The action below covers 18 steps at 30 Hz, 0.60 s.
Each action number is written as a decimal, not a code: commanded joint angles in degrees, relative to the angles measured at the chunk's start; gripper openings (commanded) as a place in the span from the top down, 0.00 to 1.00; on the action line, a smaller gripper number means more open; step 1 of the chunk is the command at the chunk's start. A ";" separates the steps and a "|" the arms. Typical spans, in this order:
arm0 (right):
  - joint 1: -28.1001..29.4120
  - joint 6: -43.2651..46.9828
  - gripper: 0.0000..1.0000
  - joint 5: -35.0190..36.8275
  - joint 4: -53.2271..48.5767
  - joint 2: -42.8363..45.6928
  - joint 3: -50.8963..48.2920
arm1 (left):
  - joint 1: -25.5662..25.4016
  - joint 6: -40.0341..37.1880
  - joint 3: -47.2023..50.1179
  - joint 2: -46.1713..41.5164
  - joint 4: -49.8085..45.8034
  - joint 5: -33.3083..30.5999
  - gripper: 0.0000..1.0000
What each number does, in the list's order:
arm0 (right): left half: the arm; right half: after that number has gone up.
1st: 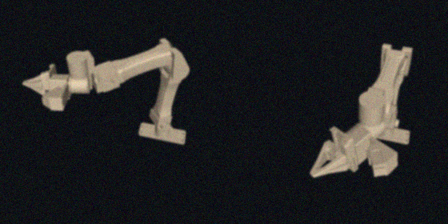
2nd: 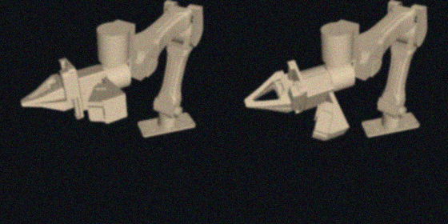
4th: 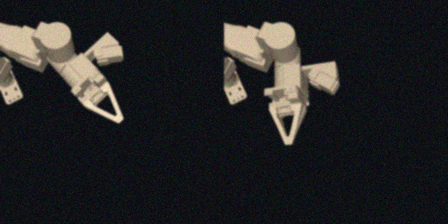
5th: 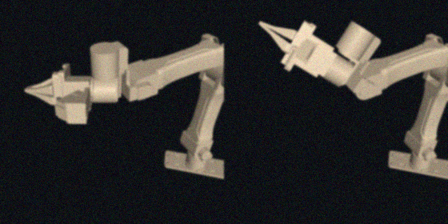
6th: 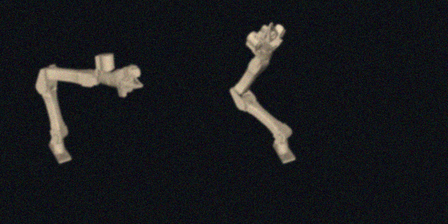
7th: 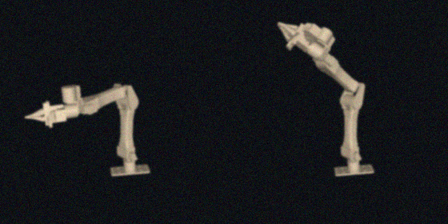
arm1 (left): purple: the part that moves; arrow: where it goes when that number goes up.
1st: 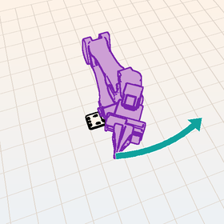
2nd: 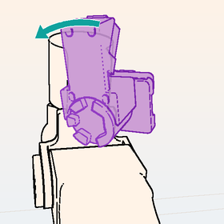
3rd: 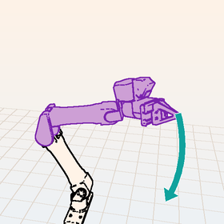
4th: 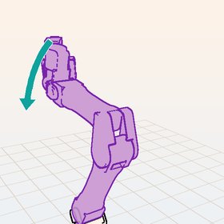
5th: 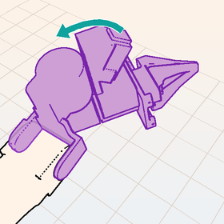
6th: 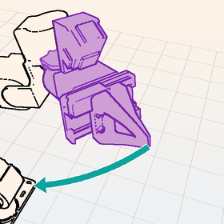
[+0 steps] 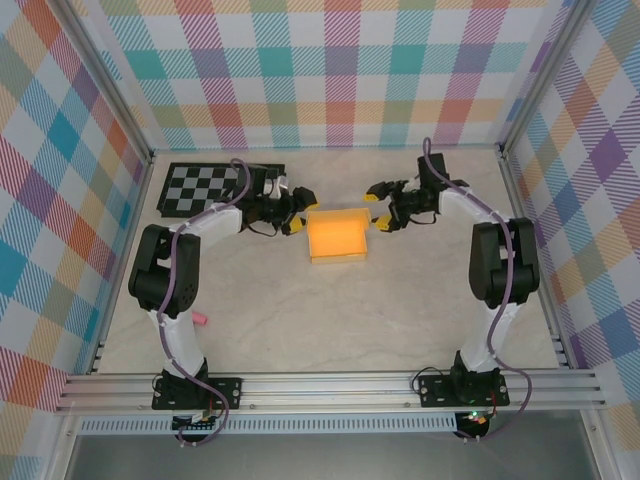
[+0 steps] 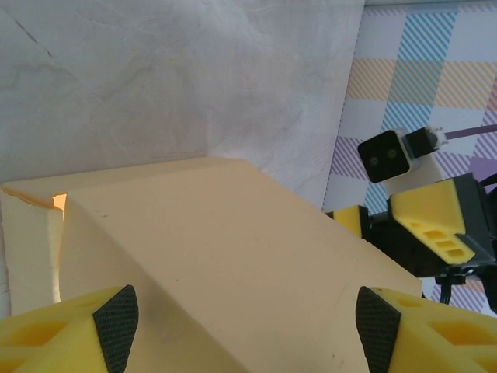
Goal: Fold the paper box
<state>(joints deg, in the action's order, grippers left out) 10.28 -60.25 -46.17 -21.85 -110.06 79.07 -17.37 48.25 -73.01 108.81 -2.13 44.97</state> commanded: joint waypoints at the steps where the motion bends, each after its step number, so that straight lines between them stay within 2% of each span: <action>1: 1.38 -4.91 0.34 -1.62 1.69 -0.69 0.24 | -0.64 4.04 1.15 -1.07 5.14 0.95 0.24; 4: 1.84 -5.38 0.35 -1.59 2.09 -1.12 0.04 | -1.23 6.30 2.06 -0.46 8.32 1.28 0.25; 10: 2.55 -3.59 0.48 -0.38 0.40 -1.60 0.08 | -2.80 8.01 3.48 0.76 13.62 0.98 0.27; 14: 2.64 1.07 0.51 1.42 -3.66 -1.63 0.96 | -2.76 0.89 3.85 0.11 8.98 0.48 0.29; 18: 2.64 10.72 0.51 4.68 -10.81 -2.13 2.97 | -2.81 -8.61 5.34 -1.13 3.46 -2.15 0.33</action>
<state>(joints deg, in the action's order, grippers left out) 12.38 -57.69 -43.42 -26.52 -111.09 79.59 -19.29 47.51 -69.30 109.01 5.43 43.88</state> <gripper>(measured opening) 0.486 0.673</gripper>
